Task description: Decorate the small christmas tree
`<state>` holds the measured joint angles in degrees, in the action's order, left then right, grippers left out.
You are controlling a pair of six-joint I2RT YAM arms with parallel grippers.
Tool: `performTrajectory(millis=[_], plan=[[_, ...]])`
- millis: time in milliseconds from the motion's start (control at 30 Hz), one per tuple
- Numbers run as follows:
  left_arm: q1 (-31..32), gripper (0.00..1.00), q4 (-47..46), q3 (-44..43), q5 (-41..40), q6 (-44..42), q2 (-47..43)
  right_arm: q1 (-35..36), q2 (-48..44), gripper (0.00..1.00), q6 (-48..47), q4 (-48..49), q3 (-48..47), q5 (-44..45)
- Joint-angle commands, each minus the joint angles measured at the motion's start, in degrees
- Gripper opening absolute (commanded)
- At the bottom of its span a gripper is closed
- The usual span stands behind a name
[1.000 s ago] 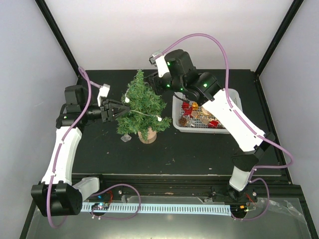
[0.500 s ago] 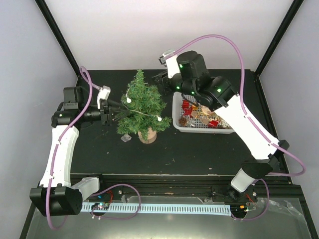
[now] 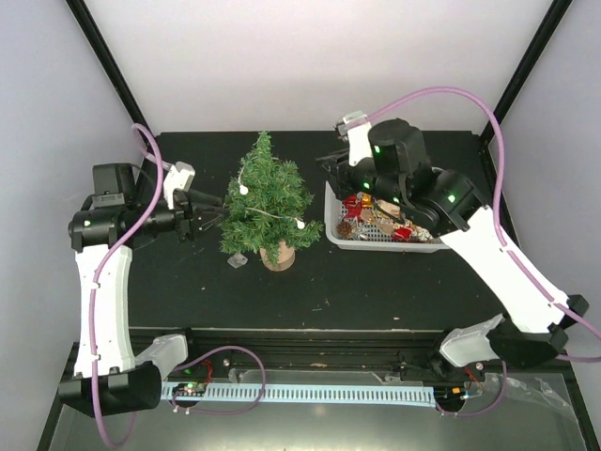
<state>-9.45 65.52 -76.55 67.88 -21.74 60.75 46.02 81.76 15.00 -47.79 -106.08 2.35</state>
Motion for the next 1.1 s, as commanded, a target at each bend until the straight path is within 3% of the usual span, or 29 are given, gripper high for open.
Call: performTrajectory(millis=[0, 200, 367, 467, 600, 867, 1067], plan=[[-2.9, 0.56, 12.2, -4.9, -1.7, -9.6, -0.2, -0.3, -5.9, 0.29, 2.5, -1.7, 5.4, 1.2], [-8.4, 0.55, 17.4, -7.7, -1.3, -13.9, -0.1, -1.2, -13.0, 0.29, 7.1, -2.1, 18.4, 3.4], [-10.5, 0.55, 18.5, -10.6, -1.0, -13.4, 0.6, -13.9, -11.7, 0.3, 13.0, -0.8, 27.5, -11.1], [-10.5, 0.56, 16.0, -12.3, -3.0, -11.1, 0.1, -19.7, -10.3, 0.3, 15.0, 2.2, 30.8, -11.5], [-10.6, 0.57, 16.2, -15.5, -6.5, -9.1, 1.5, -22.4, -5.6, 0.31, 16.7, 3.0, 29.3, -4.6], [-10.3, 0.56, 18.6, -19.5, -12.3, -9.7, 4.2, -25.1, 13.4, 0.31, 15.9, 1.5, 21.5, -6.6], [-10.2, 0.57, 21.1, -19.7, -13.4, -10.3, 4.6, -27.2, 21.1, 0.31, 15.1, 3.3, 18.4, -7.1]])
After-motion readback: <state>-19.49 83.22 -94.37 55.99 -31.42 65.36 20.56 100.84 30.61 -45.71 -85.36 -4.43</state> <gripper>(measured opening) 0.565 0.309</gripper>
